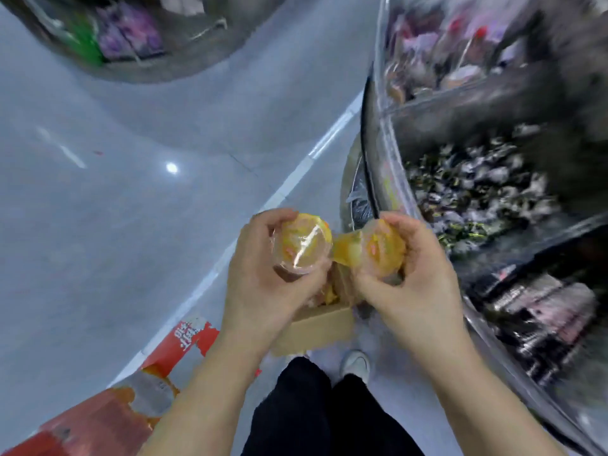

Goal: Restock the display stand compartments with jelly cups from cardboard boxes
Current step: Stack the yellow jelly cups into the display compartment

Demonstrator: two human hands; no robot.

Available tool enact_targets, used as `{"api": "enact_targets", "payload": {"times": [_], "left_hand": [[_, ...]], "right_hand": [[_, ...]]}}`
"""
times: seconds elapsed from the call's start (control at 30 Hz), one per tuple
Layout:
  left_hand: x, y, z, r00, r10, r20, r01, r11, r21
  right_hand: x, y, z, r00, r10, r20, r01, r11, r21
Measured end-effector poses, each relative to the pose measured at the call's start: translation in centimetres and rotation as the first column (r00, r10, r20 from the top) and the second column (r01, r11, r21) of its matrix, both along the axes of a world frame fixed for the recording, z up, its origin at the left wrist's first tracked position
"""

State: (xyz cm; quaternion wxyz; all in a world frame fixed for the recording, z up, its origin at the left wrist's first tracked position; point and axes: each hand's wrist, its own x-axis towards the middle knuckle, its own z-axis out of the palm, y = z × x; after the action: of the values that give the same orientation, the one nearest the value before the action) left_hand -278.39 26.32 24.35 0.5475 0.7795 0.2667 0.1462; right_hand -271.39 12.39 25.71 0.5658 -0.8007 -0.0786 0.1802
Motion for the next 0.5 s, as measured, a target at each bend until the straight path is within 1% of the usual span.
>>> {"api": "enact_targets", "payload": {"times": [0.03, 0.13, 0.2, 0.27, 0.37, 0.43, 0.5], "left_hand": [[0.7, -0.6, 2.6, 0.997, -0.036, 0.069, 0.038, 0.999, -0.029], [3.2, -3.1, 9.2, 0.955, -0.195, 0.224, 0.207, 0.978, -0.029], [5.1, -5.4, 12.5, 0.900, -0.313, 0.302, 0.333, 0.943, -0.015], [7.1, -8.3, 15.0, 0.826, -0.427, 0.368, 0.456, 0.890, 0.009], [9.8, -13.6, 17.8, 0.713, -0.558, 0.425, 0.594, 0.802, 0.058], [11.2, -17.3, 19.1, 0.646, -0.626, 0.437, 0.663, 0.744, 0.086], [12.2, -20.5, 20.0, 0.582, -0.683, 0.441, 0.721, 0.684, 0.107]], "right_hand": [[0.4, -0.9, 2.9, 0.999, -0.015, 0.048, 0.014, 1.000, 0.017], [1.2, -4.2, 10.0, 0.980, -0.090, 0.178, 0.081, 0.995, 0.055], [1.5, -7.0, 13.4, 0.951, -0.143, 0.273, 0.127, 0.989, 0.075], [1.7, -10.2, 15.9, 0.931, -0.207, 0.300, 0.182, 0.977, 0.109], [2.1, -15.2, 18.6, 0.902, -0.266, 0.339, 0.227, 0.962, 0.151], [2.5, -18.5, 20.1, 0.878, -0.285, 0.383, 0.248, 0.958, 0.144], [2.7, -21.6, 21.1, 0.865, -0.318, 0.388, 0.286, 0.948, 0.140]]}}
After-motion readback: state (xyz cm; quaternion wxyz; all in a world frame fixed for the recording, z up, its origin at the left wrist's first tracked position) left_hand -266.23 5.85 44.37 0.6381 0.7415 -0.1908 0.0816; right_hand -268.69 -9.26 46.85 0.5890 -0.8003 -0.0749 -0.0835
